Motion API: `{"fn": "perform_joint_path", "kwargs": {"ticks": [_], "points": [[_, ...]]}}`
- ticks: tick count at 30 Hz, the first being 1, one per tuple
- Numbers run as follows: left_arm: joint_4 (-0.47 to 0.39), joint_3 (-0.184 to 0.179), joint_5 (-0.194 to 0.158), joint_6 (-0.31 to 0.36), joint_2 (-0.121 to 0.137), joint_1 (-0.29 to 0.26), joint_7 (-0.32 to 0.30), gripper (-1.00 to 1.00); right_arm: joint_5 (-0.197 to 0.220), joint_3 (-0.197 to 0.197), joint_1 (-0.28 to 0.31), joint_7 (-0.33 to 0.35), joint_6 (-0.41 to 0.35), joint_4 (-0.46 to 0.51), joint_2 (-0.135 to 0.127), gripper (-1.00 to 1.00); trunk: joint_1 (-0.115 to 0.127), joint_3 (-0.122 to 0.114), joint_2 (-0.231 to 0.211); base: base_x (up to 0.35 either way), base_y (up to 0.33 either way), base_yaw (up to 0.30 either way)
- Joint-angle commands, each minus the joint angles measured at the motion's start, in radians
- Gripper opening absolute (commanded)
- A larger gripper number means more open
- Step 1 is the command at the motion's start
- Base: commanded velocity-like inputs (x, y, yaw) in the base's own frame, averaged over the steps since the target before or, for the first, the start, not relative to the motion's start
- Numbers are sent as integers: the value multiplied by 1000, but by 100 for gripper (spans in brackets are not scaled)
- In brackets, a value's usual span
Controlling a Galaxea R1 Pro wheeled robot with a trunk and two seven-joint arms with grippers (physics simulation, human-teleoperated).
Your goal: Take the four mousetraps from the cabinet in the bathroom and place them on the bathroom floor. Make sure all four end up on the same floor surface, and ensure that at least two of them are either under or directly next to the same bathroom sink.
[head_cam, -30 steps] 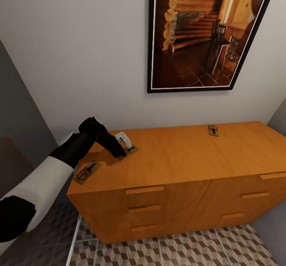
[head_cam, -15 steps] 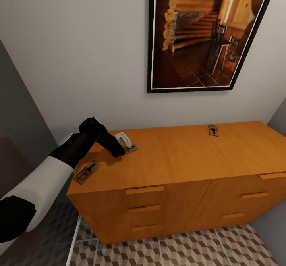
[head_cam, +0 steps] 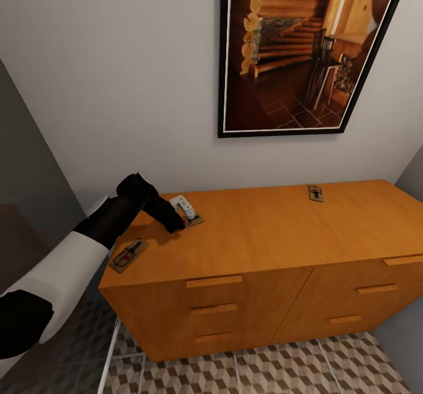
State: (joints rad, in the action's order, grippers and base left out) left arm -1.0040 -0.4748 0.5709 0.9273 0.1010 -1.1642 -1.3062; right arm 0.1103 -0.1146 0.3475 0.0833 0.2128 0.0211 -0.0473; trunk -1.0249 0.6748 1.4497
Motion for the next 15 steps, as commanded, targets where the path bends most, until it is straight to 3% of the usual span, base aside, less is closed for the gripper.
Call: {"fn": "perform_joint_path", "kwargs": {"ticks": [1, 11, 15], "points": [[-2, -1, 7, 9, 0, 0, -12, -100, 11, -8, 1, 4, 4, -1, 0, -100, 0, 1, 0, 0, 0, 0], [-78, 8, 6, 22, -21, 0, -14, -100, 11, -8, 1, 4, 4, -1, 0, -100, 0, 1, 0, 0, 0, 0], [-131, 8, 6, 60, -21, 0, -14, -100, 11, -8, 1, 4, 4, -1, 0, -100, 0, 1, 0, 0, 0, 0]]}}
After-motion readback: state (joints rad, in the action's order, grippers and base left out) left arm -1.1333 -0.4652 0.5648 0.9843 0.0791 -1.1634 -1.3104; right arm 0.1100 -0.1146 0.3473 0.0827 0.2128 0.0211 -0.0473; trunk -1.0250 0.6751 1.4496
